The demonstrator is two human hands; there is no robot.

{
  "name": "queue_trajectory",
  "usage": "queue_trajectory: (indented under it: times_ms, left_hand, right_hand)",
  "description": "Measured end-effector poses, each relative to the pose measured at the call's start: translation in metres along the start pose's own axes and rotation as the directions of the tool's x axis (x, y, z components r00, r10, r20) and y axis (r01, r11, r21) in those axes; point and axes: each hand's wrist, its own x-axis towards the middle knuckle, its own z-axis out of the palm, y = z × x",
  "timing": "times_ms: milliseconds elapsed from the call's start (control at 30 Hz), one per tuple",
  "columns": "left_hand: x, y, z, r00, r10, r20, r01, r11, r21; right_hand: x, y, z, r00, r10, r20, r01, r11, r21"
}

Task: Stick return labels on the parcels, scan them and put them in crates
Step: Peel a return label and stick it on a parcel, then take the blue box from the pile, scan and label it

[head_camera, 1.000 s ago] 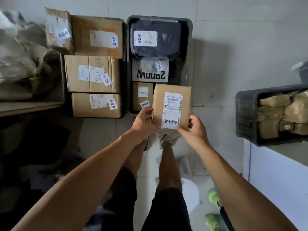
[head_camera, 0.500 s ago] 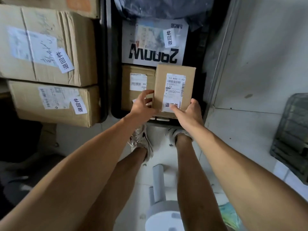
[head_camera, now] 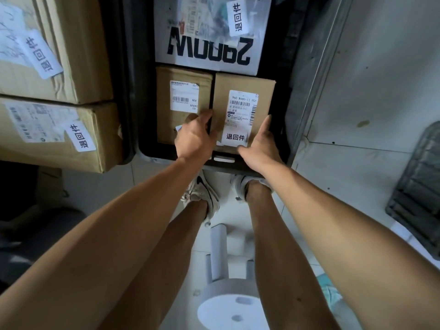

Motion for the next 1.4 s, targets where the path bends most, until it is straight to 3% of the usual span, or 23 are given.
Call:
queue_trajectory:
  times_ms: [233,433,567,767,900,1067,1200,1300,1400]
  left_hand:
    - [-0.039,0.012,-0.048,0.976,0.044,0.213,-0.037,0.999,-0.032]
    - [-0.146,0.052,-0.196,0.946,0.078,0.315,-0.054,0.995,-0.087]
    - [-0.23,0.074,-0.31,0.959,0.124,0.256,-0.082,0.982,-0.169]
    - [-0.346,0.069,-0.455,0.977,0.213,0.023,-0.211,0.975,-0.074]
    - [-0.416,0.019,-0.507,0.983,0.105,-0.152,-0.111,0.993,-0.029]
    - [-0.519,-0.066,-0.527,0.903,-0.169,-0.396,0.187,0.982,0.007]
    - [-0.609,-0.14,-0.529,0.795,-0.386,-0.468,0.417,0.908,-0.04]
    - [-0.678,-0.202,-0.521,0.662,-0.546,-0.514,0.534,0.824,-0.187]
    - [-0.742,-0.256,-0.503,0.542,-0.672,-0.504,0.6,0.73,-0.328]
  right_hand:
    - [-0.055,-0.015,-0.039,0.999,-0.038,-0.002,0.038,0.999,0.036]
    - [-0.23,-0.059,-0.127,0.997,-0.075,-0.014,0.075,0.997,0.007]
    - [-0.368,-0.095,-0.182,0.986,-0.146,-0.075,0.139,0.987,-0.085]
    - [-0.509,-0.145,-0.219,0.927,-0.349,-0.14,0.287,0.897,-0.336]
    - [-0.548,-0.189,-0.215,0.837,-0.535,-0.119,0.346,0.684,-0.642]
    - [-0.598,-0.275,-0.169,0.686,-0.717,0.125,0.444,0.277,-0.852]
    - [-0.667,-0.334,-0.086,0.483,-0.794,0.369,0.489,-0.106,-0.866]
    - [-0.742,-0.359,-0.004,0.285,-0.756,0.589,0.523,-0.392,-0.757]
    - [-0.818,-0.36,0.082,0.135,-0.664,0.736,0.525,-0.582,-0.621]
